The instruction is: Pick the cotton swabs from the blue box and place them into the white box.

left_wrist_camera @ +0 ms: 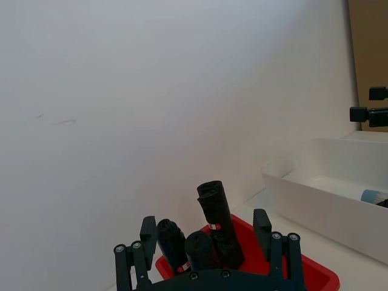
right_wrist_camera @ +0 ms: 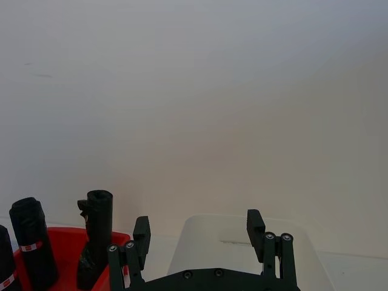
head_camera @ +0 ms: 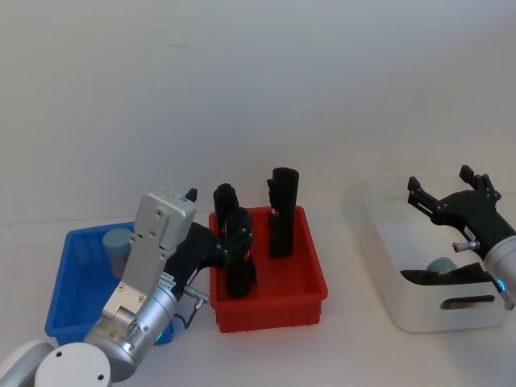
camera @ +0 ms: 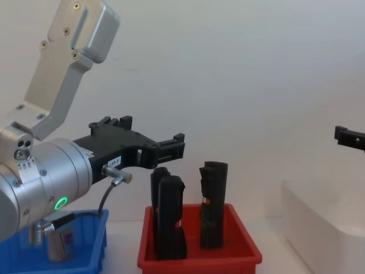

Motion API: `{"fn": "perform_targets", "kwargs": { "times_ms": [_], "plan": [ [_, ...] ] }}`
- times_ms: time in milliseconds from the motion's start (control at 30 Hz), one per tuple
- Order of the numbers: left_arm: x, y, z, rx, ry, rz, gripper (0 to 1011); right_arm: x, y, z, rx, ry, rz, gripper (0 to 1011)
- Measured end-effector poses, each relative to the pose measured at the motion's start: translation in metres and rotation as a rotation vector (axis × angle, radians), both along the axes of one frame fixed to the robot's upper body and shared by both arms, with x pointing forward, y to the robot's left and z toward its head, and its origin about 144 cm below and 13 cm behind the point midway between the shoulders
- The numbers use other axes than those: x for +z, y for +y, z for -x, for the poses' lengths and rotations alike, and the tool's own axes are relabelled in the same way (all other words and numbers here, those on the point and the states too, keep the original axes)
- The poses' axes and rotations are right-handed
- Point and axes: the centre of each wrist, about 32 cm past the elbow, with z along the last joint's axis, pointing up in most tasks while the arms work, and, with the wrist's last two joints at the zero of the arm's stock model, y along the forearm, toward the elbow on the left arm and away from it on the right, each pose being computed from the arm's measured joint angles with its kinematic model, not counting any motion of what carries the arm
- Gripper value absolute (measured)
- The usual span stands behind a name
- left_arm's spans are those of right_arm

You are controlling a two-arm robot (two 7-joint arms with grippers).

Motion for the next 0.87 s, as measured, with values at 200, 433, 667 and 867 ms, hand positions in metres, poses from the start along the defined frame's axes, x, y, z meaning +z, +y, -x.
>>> {"fn": "perform_targets", "kwargs": {
  "times_ms": [200,433,667,867],
  "plan": [
    [0.0,0.0,0.0,0.0,0.0,0.0,1004,0.0001,-0.0002,0.0004,0.0,-0.002,0.0,1002],
    [0.0,0.0,0.0,0.0,0.0,0.0,1004,0.0003,-0.0002,0.0006,0.0,-0.003,0.0,1002],
    [0.0,0.0,0.0,0.0,0.0,0.0,1004,0.0003,-0.0002,0.0008,0.0,-0.004,0.0,1002],
    [0.0,0.0,0.0,0.0,0.0,0.0,1004,0.0003,-0.0001,0.0009,0.001,-0.004,0.0,1002]
  ]
}}
